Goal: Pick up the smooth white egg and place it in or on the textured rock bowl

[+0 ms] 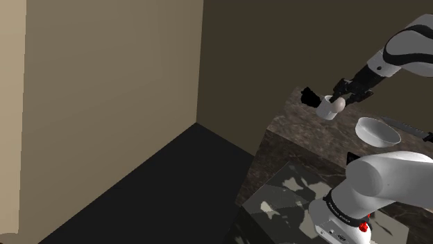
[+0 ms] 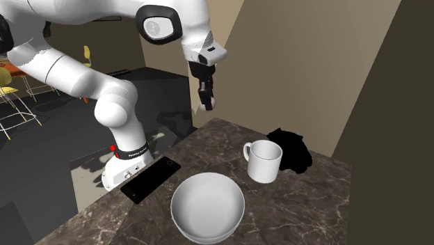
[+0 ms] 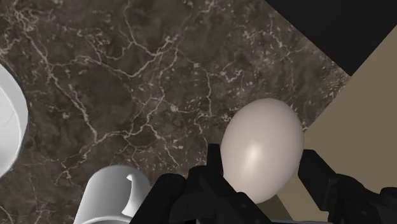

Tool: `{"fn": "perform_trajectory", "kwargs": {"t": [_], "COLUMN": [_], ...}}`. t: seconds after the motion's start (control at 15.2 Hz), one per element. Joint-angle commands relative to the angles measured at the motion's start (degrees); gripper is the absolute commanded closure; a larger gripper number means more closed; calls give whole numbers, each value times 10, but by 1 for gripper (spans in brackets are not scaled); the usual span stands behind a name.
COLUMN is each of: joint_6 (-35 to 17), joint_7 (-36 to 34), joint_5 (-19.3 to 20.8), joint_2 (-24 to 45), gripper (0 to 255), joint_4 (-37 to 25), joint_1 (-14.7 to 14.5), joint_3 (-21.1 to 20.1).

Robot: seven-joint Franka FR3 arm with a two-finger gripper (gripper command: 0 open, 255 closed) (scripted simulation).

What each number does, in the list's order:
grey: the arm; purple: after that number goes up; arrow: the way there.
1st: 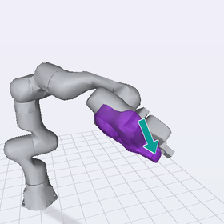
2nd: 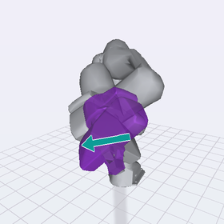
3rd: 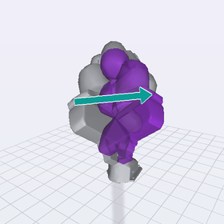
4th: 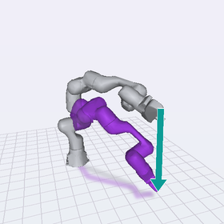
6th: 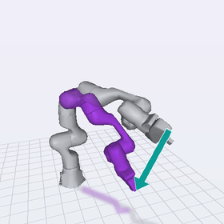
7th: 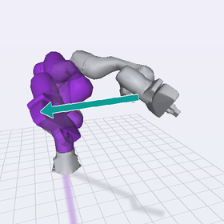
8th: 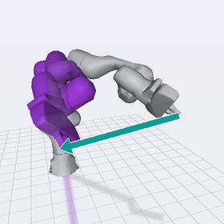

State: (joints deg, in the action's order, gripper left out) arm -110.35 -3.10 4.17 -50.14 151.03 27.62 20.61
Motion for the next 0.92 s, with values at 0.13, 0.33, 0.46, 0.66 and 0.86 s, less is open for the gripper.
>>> {"fn": "perform_trajectory", "kwargs": {"t": [0.13,0.33,0.46,0.66,0.86], "joint_6": [-24,-45,-54,-60,-57], "joint_7": [13,30,43,67,96], "joint_5": [-9,-23,-36,-63,-99], "joint_2": [78,155,206,281,358], "gripper": [255,255,255,255,255], "joint_4": [-56,-112,-152,-217,-288], "joint_1": [-23,-46,-62,-83,-101], "joint_3": [19,42,58,82,107]}}
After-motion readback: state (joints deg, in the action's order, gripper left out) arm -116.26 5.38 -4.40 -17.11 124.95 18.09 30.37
